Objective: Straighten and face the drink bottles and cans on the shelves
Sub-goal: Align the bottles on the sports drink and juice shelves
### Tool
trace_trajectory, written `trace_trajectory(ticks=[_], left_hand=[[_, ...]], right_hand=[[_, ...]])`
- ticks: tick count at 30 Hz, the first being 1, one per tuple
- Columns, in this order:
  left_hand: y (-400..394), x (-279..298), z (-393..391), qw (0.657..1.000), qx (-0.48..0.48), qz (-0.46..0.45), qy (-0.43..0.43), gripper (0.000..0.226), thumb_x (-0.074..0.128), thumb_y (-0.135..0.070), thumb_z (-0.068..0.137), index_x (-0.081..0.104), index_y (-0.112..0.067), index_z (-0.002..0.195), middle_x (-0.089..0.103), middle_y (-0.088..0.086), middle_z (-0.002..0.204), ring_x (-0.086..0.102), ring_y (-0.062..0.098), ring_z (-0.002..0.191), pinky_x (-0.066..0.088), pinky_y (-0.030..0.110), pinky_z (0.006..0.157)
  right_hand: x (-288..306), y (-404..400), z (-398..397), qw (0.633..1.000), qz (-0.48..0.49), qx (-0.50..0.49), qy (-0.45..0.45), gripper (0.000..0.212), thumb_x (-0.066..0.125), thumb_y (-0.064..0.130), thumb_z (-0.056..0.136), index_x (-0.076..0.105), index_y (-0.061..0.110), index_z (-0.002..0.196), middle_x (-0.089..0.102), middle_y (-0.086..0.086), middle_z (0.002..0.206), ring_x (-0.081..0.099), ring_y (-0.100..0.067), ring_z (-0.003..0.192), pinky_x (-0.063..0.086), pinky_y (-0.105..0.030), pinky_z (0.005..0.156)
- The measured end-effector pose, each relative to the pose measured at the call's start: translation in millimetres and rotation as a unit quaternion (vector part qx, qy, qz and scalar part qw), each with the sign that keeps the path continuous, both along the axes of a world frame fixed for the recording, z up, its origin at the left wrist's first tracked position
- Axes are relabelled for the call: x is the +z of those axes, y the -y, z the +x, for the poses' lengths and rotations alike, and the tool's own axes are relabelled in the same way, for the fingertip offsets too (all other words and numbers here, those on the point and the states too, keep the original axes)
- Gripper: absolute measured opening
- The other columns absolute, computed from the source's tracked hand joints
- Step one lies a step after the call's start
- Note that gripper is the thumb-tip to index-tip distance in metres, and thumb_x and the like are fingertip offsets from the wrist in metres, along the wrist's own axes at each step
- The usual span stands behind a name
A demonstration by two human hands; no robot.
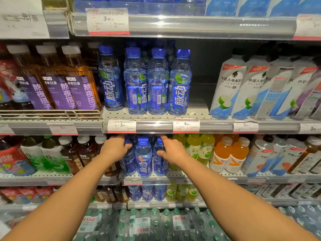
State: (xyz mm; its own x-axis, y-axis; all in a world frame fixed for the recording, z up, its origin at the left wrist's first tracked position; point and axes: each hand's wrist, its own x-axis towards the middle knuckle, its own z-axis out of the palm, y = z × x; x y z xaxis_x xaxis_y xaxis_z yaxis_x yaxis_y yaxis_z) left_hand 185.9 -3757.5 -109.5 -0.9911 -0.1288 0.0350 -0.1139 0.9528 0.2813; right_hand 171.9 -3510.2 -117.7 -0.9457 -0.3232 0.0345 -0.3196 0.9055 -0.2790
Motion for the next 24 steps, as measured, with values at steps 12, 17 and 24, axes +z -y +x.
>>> trace_trajectory(ticks=[12,17,24], left_hand=[[-5.2,3.0,21.6,1.000,-0.008,0.003,0.000,0.049,0.054,-0.046,0.101,0.043,-0.013,0.135,0.063,0.013,0.100,0.062,0.040,0.098,0.043,0.038,0.073],[-5.3,3.1,29.9,0.999,0.006,0.034,-0.008,0.055,0.059,-0.048,0.098,0.043,-0.013,0.137,0.065,0.015,0.116,0.062,0.038,0.105,0.047,0.040,0.080],[-2.9,-4.4,59.6,0.976,-0.013,0.155,-0.151,0.065,0.073,-0.026,0.090,0.042,-0.017,0.146,0.057,0.014,0.136,0.059,0.039,0.117,0.049,0.048,0.089]], right_hand=[[1.2,4.9,2.8,1.000,-0.004,-0.006,0.012,0.063,0.065,0.041,0.096,0.038,0.017,0.148,0.065,-0.015,0.124,0.062,-0.039,0.114,0.052,-0.043,0.089],[3.8,1.4,12.3,0.999,-0.042,-0.005,0.028,0.078,0.067,0.040,0.096,0.023,0.022,0.157,0.062,-0.018,0.129,0.060,-0.038,0.117,0.052,-0.044,0.093],[-0.8,-7.8,58.1,0.986,-0.166,-0.015,-0.023,0.085,0.067,0.027,0.094,0.016,0.026,0.162,0.056,-0.011,0.126,0.058,-0.025,0.101,0.044,-0.033,0.079]])
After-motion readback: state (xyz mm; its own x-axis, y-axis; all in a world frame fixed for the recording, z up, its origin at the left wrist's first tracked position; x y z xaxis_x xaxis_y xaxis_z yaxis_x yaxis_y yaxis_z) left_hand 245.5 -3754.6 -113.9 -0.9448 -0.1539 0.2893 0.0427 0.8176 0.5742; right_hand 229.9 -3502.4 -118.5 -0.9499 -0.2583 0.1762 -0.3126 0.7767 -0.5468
